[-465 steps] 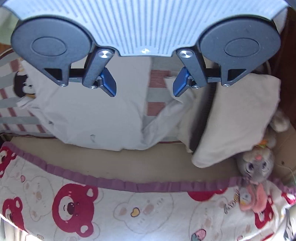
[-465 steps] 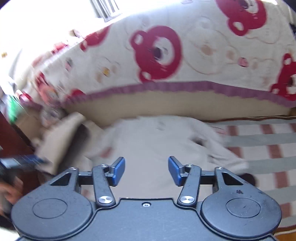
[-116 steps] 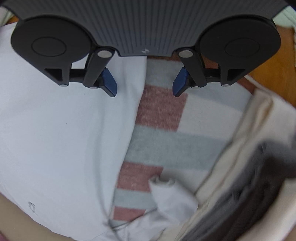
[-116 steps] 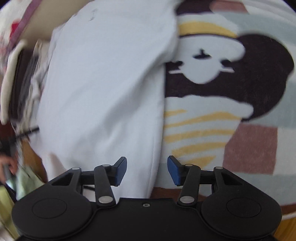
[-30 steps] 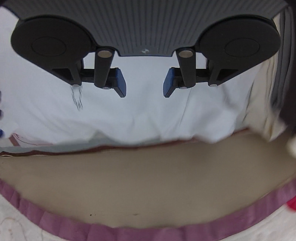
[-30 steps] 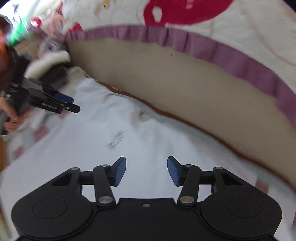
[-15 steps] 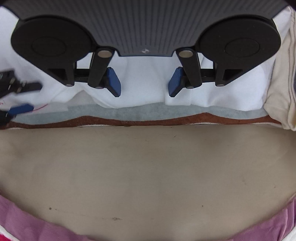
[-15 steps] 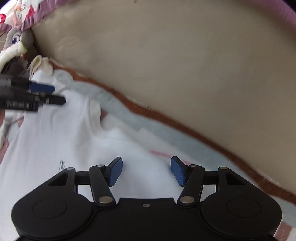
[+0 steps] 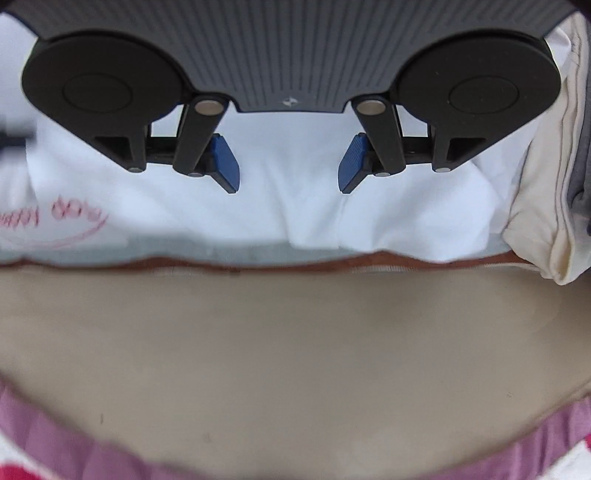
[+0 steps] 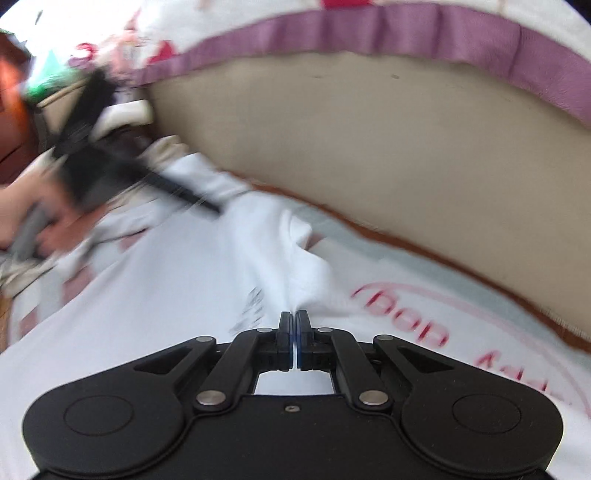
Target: Fold clothes
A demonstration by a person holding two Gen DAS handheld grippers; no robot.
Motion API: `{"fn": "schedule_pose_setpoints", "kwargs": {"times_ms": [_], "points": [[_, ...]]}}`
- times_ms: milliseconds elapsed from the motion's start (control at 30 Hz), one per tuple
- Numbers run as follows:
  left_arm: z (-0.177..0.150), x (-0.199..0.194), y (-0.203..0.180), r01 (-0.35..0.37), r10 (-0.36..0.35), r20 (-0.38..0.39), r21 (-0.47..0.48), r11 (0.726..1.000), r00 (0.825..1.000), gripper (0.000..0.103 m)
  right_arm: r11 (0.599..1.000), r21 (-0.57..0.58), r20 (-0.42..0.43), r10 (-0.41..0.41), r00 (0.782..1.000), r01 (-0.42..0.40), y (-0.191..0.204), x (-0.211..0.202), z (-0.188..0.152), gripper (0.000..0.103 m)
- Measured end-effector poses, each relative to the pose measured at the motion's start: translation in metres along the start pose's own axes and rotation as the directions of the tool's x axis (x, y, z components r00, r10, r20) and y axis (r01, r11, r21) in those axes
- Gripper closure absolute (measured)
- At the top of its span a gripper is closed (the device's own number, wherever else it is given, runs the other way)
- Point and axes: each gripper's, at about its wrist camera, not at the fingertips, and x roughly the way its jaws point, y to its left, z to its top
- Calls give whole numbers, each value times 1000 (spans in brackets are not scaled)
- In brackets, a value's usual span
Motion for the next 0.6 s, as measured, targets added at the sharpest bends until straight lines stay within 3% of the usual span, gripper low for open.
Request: {"fn": "schedule_pose_setpoints", "kwargs": {"times_ms": [133,267,400,500,533,600], "points": [[5,-7,-9,69,-68,49,-32,997,997,40,997,-66,-56,33,998,-37,22,-9,-27,99],[2,2,-30,123,-123,19,-16,992,992,35,989,-143,-124,25,992,-43,39,-9,-41,99],[-15,26,-52,150,-146,-77,52,987,986,27,974,-218,-191,12,982,-54,55,-10,-55,99],[-35,44,-63,117,-97,-164,118,986,982,27,981,-189,-211,7,977,-48,56,-10,-53,99],[-43,45,-64,121,-99,-161,133,984,982,34,983,-178,-219,3,976,-43,56,-9,-52,98],[-52,33,-67,151,-131,-130,162,975,983,91,990,-138,-223,7,975,-38,56,-13,-46,95]]}}
